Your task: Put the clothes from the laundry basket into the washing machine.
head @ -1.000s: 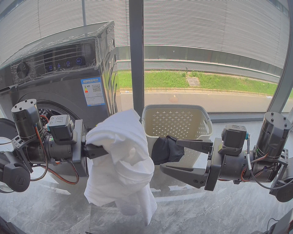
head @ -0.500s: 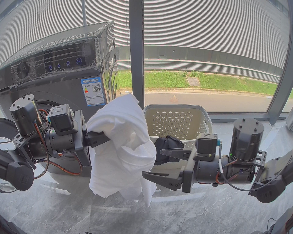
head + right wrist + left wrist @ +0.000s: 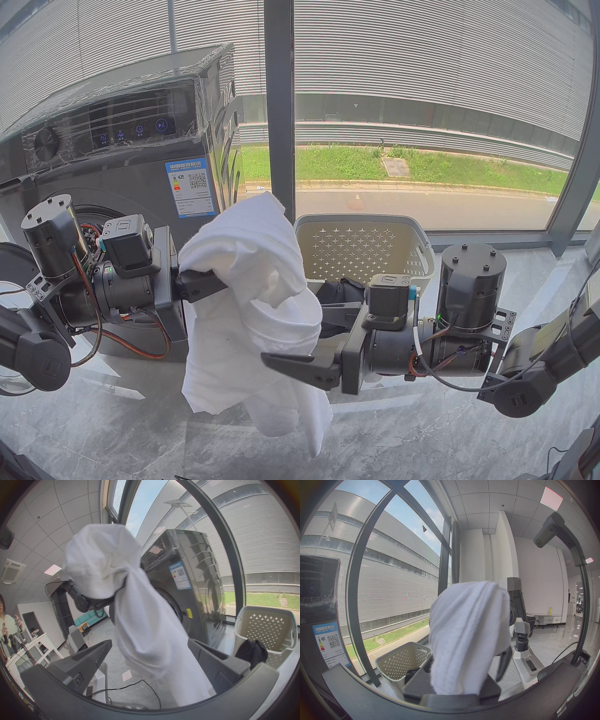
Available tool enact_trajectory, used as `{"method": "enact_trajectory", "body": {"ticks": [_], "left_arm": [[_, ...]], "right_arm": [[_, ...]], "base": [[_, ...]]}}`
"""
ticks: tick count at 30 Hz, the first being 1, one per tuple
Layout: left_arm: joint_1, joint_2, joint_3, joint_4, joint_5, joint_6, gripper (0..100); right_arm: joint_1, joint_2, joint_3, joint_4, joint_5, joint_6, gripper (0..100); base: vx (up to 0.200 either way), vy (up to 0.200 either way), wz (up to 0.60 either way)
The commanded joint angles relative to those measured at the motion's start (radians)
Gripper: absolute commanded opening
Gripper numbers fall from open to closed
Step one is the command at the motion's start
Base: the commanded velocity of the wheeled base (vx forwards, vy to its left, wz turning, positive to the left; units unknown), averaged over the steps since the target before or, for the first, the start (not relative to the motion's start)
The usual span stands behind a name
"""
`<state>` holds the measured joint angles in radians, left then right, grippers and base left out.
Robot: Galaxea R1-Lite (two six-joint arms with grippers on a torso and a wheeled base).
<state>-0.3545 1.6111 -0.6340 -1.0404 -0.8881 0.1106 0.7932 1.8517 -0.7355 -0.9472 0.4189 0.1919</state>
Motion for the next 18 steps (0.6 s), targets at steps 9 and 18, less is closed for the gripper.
{"method": "enact_trajectory", "body": {"ticks": [9, 18], "left_arm": [[0.002, 0.032, 0.002, -0.036, 0.003, 0.001, 0], [0.002, 0.027, -0.004, -0.036, 0.012, 0.000, 0]], "right_arm": [[0.158, -0.052, -0.025, -0.007, 0.018, 0.000, 100], [0.155, 0.049, -0.114, -0.007, 0.006, -0.009, 100]], "base": [[0.000, 0.000, 0.00], [0.000, 0.000, 0.00]]}}
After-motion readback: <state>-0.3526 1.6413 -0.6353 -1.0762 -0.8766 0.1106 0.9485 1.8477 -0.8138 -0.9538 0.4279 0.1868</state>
